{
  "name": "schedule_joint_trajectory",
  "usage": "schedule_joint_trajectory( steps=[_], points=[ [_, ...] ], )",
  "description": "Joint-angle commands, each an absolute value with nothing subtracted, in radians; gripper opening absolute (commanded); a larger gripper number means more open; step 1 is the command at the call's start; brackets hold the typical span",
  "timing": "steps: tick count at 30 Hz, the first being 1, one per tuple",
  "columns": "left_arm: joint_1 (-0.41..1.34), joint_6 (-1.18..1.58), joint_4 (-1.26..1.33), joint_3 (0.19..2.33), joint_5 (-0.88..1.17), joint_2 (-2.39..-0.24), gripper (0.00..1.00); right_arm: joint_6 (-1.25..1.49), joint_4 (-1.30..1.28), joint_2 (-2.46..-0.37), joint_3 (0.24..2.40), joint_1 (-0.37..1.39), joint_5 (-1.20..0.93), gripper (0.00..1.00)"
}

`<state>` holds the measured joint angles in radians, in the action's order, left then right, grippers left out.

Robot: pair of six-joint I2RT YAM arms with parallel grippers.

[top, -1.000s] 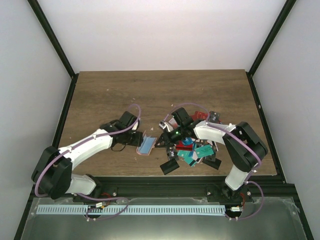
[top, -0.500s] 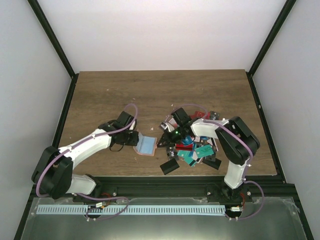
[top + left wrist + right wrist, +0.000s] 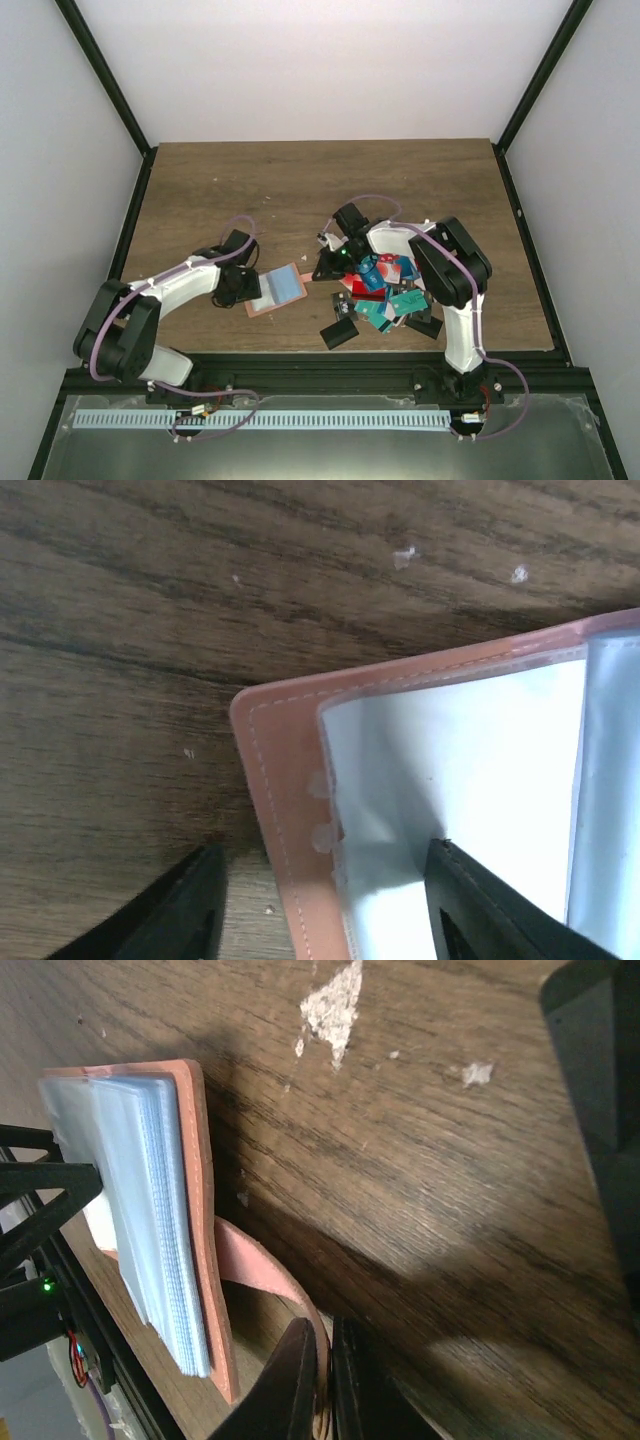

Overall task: Put the credit cards into the card holder
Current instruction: Open the card holder at the center of the board.

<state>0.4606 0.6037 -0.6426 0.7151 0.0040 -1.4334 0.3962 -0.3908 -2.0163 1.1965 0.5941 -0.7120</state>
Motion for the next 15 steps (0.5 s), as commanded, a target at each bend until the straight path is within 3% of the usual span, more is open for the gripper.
schedule_joint_trajectory(
  steps=[1,5,11,15],
  points=[
    [0.424,0.667,-0.656,0.69,0.023,-1.443,0.59,0.383,-0.439,-1.998,1.21,0.589,-0.661,0.01],
    [0.423,0.65,-0.681,0.718,0.0,-1.406,0.62,0.371,-0.468,-1.974,1.208,0.589,-0.672,0.05],
    [0.425,0.588,-0.68,0.785,0.068,-1.338,0.62,0.354,-0.517,-1.918,1.23,0.589,-0.666,0.22],
    [0.428,0.566,-0.685,0.808,0.092,-1.326,0.62,0.354,-0.538,-1.875,1.229,0.589,-0.652,0.28]
  ],
)
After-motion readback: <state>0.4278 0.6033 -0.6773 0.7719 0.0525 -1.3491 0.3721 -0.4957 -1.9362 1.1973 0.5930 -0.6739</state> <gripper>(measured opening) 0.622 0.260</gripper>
